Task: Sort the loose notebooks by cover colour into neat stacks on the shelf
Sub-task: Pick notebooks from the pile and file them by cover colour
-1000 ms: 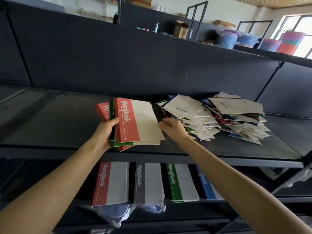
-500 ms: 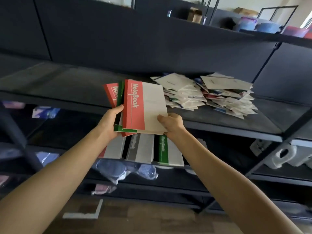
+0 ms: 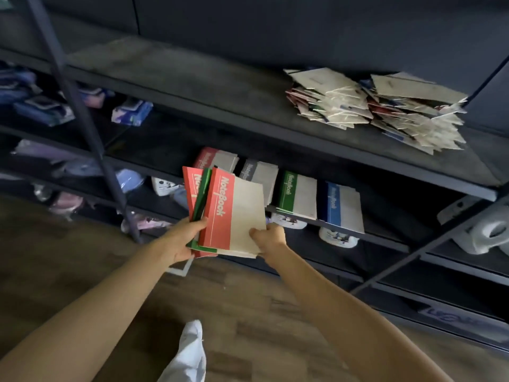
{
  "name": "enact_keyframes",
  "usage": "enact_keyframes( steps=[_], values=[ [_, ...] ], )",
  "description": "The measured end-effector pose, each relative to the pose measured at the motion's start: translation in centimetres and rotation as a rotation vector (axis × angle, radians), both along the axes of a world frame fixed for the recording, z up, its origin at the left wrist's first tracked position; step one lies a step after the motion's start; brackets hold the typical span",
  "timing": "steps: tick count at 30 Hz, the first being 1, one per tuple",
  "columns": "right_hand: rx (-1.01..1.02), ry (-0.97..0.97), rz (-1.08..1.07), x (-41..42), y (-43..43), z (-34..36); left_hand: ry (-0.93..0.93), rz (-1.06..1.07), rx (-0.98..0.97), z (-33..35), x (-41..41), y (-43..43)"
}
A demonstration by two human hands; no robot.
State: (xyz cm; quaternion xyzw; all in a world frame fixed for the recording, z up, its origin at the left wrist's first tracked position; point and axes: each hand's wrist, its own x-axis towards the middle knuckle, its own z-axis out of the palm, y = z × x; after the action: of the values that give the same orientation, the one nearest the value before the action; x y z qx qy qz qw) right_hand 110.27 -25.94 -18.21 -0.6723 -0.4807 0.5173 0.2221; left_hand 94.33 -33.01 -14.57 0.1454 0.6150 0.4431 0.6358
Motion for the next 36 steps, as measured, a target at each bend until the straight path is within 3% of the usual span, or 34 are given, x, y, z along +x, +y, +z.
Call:
enact_keyframes(
  steps=[5,15,22,27,36],
  values=[
    [-0.205,0.073,0.073,-2.8,-1.1,-2.2,0.048,0.047,-0.048,-2.6,-2.6,-1.7],
    [-0.318,0.019,0.102,-10.8,2.8,-4.6,0.010,-0.038,-0.083,-6.0,-11.9,2.4],
    [-0.166,-0.155,0.013,-16.9,7.1,-5.9,0.040,-0.064,-0.150,-7.0,-19.6,7.8],
    [-0.105,-0.184,-0.104,-18.3,10.3,-6.1,0.066,-0.098,-0.179,-8.0,-24.3,9.8],
    [-0.109,-0.122,-0.370,-20.8,17.6,-7.7,-0.017,0.066,-0.240,-10.7,-27.5,10.8]
  ],
)
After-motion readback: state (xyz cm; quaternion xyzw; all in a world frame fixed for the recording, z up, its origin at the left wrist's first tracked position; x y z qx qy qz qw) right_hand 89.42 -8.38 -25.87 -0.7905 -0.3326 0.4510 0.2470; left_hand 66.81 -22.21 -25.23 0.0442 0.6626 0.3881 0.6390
